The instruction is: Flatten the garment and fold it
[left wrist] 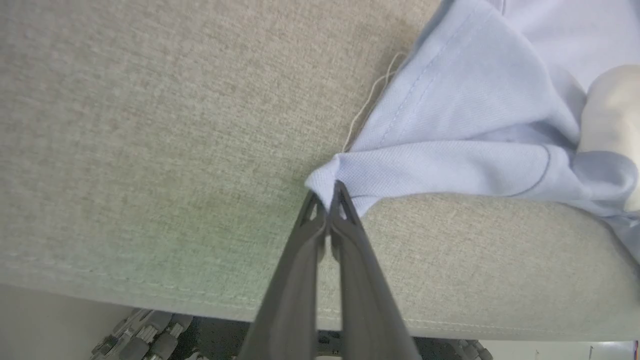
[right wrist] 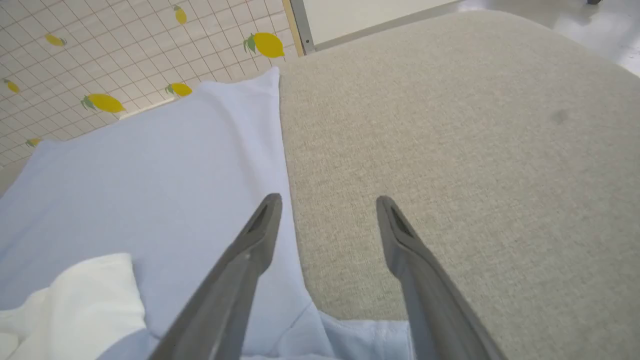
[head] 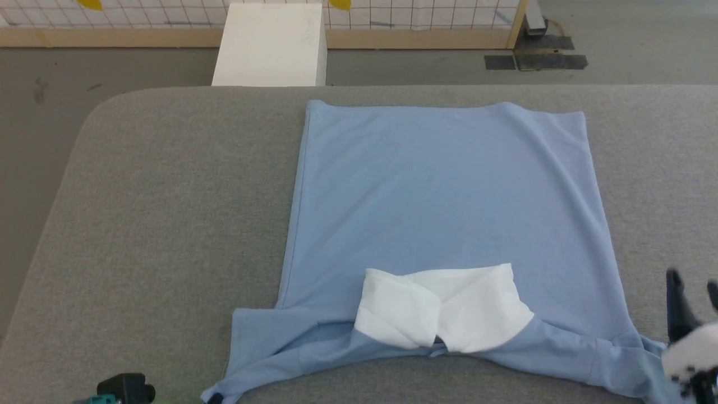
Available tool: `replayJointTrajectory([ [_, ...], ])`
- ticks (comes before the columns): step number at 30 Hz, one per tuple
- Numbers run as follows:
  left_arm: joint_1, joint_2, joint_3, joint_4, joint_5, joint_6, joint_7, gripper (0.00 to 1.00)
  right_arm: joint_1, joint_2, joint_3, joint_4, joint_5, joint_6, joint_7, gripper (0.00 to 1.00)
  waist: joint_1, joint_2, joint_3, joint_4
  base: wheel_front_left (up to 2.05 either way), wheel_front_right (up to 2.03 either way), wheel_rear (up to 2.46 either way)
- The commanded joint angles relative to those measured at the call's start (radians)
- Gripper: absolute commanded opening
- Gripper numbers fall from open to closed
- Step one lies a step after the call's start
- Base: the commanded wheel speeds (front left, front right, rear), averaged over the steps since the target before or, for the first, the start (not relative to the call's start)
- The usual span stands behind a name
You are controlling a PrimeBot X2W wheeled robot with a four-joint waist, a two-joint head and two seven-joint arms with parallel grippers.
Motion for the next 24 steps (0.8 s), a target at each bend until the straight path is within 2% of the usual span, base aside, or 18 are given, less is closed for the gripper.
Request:
replayJointTrajectory([
  [1, -0.03, -0.003, -0.001, -0.003, 0.009, -0.006, -0.009, 0.0, -0.059, 0.0, 0.007, -0.006, -0.005, -0.001, -0.029, 1.0, 0.0001, -0.0001, 0.024, 0.015, 0.0, 0.0, 0.0],
  [5, -0.07, -0.01, -0.006, -0.01, 0.023, -0.013, -0.015, 0.0, -0.216, -0.029, 0.026, 0.045, -0.017, -0.001, -0.081, 1.0, 0.0001, -0.0001, 0.069, 0.033, 0.0, 0.0, 0.0],
  [10, -0.131, -0.018, -0.017, -0.02, 0.044, -0.028, -0.016, 0.0, -0.439, -0.093, 0.014, 0.201, 0.0, -0.001, -0.078, 1.0, 0.0001, -0.0001, 0.142, 0.074, 0.0, 0.0, 0.0],
  [17, -0.217, -0.052, -0.036, -0.023, 0.071, -0.055, -0.033, 0.0, -0.716, -0.206, -0.012, 0.421, -0.054, -0.001, 0.034, 1.0, 0.0001, -0.0001, 0.273, 0.16, 0.0, 0.0, 0.0],
  [24, -0.282, -0.078, -0.055, -0.041, 0.106, -0.074, -0.06, 0.0, -0.927, -0.264, -0.075, 0.54, -0.141, -0.001, 0.206, 1.0, 0.0001, -0.0001, 0.384, 0.233, 0.0, 0.0, 0.0],
])
